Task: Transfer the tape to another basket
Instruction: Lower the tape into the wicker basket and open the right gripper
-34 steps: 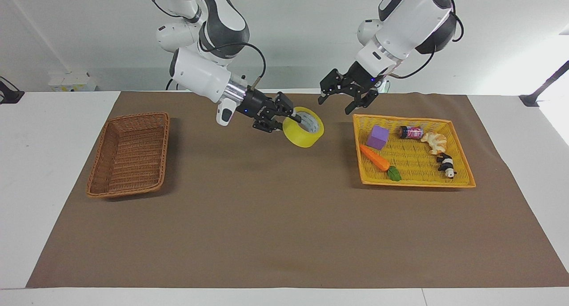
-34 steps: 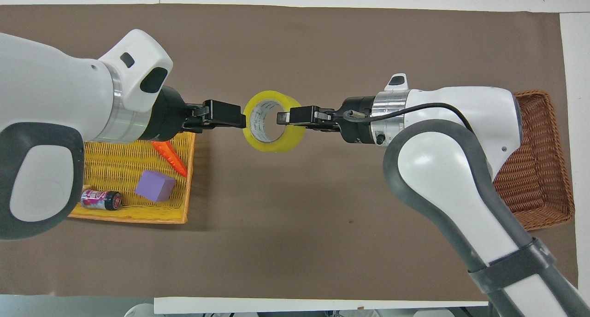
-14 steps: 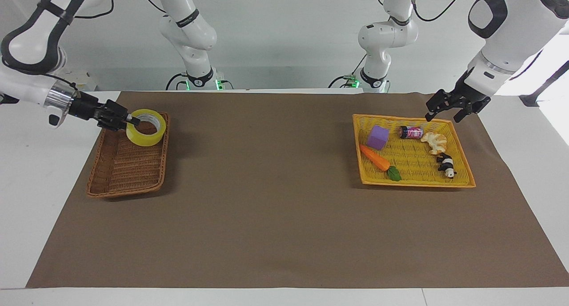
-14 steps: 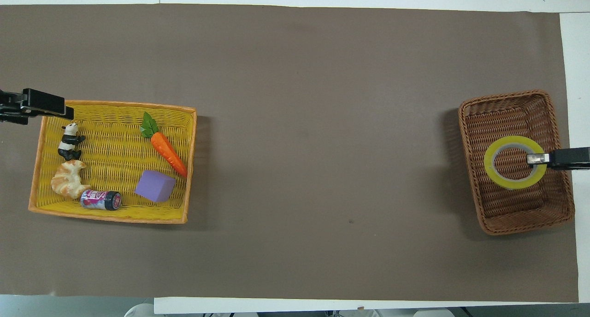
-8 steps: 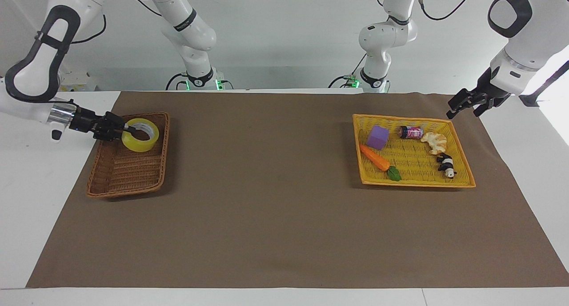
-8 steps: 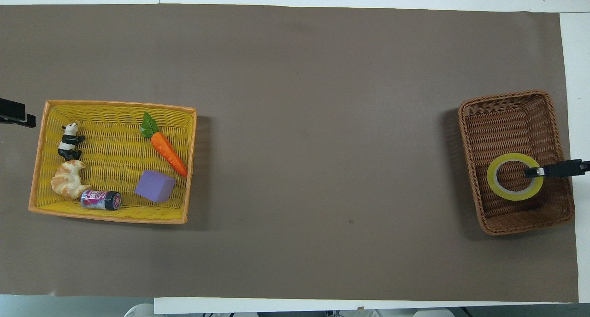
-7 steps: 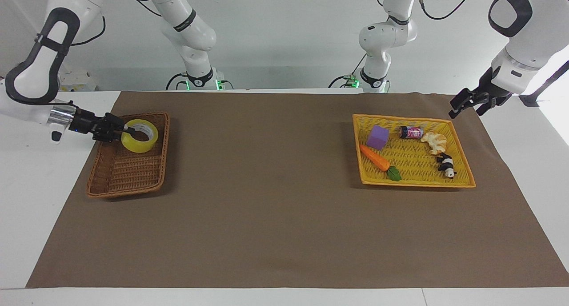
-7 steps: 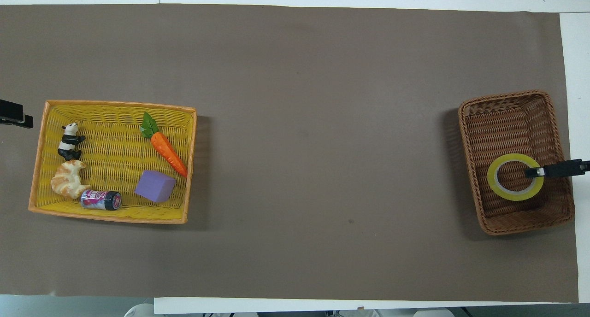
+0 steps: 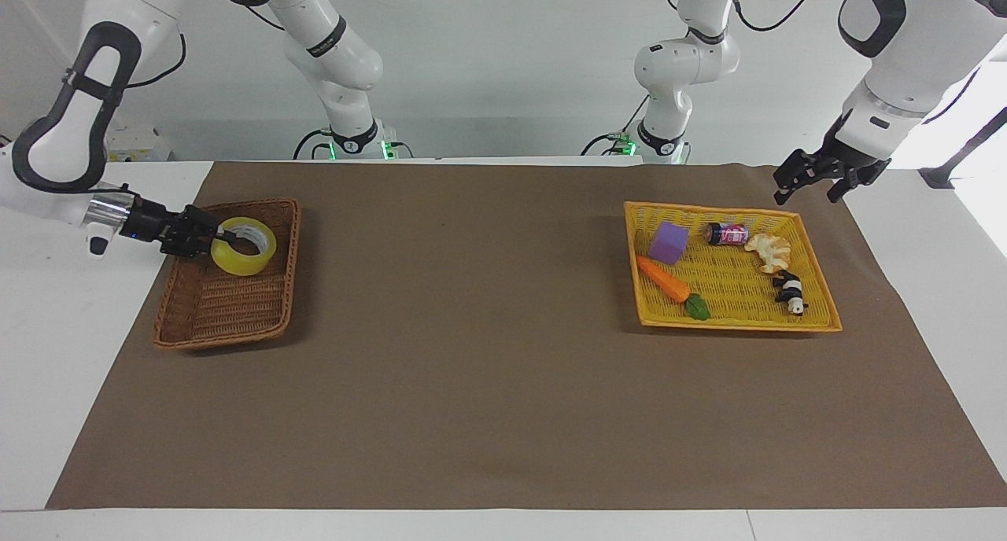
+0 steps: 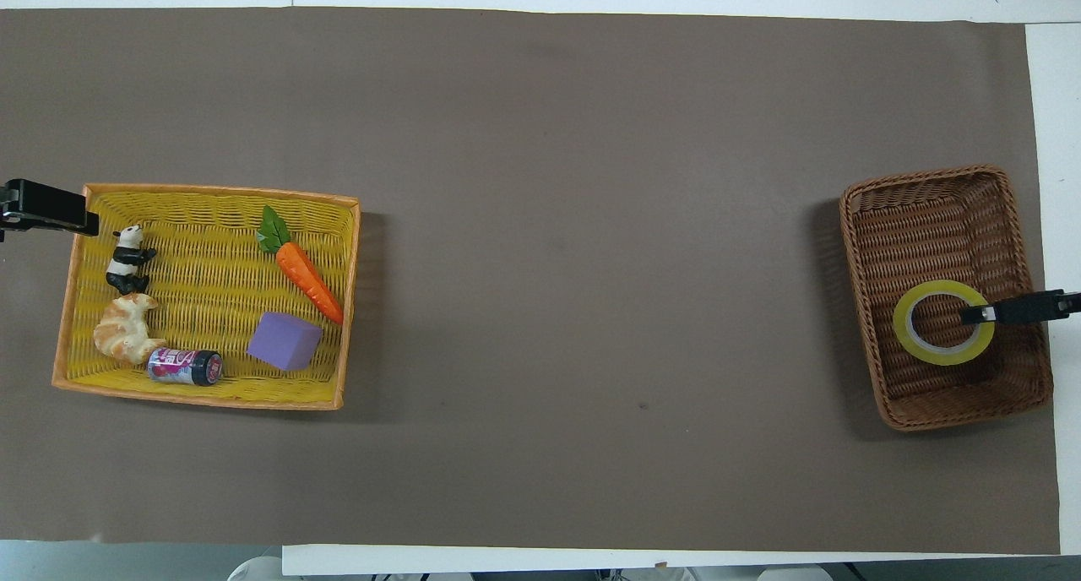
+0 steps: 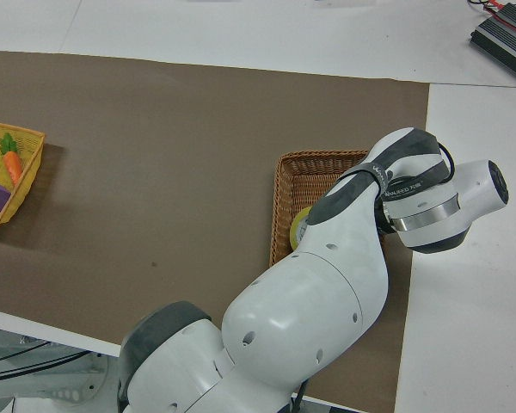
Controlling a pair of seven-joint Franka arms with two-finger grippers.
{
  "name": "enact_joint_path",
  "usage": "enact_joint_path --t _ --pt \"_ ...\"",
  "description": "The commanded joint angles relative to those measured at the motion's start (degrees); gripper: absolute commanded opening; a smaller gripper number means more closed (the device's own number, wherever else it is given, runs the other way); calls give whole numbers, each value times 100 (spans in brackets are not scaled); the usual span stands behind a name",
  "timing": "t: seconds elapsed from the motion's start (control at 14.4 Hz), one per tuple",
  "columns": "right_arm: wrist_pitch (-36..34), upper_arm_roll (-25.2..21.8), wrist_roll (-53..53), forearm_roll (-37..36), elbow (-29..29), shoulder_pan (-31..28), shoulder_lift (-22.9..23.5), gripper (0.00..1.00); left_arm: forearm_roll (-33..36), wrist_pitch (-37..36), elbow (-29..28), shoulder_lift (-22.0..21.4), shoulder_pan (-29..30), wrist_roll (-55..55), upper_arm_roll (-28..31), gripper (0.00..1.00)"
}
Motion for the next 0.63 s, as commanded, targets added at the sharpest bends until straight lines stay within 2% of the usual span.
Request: enact_joint_path --t 0.0,0.49,0.56 --pt "47 83 -159 -46 -113 -55 -49 0 133 164 -37 -102 -68 17 -11 100" --pt "345 100 -335 -28 -307 -29 -84 1 151 182 -37 -102 107 8 51 100" --pt "380 100 -335 -28 -307 -29 -84 12 151 164 -37 -102 116 8 59 100"
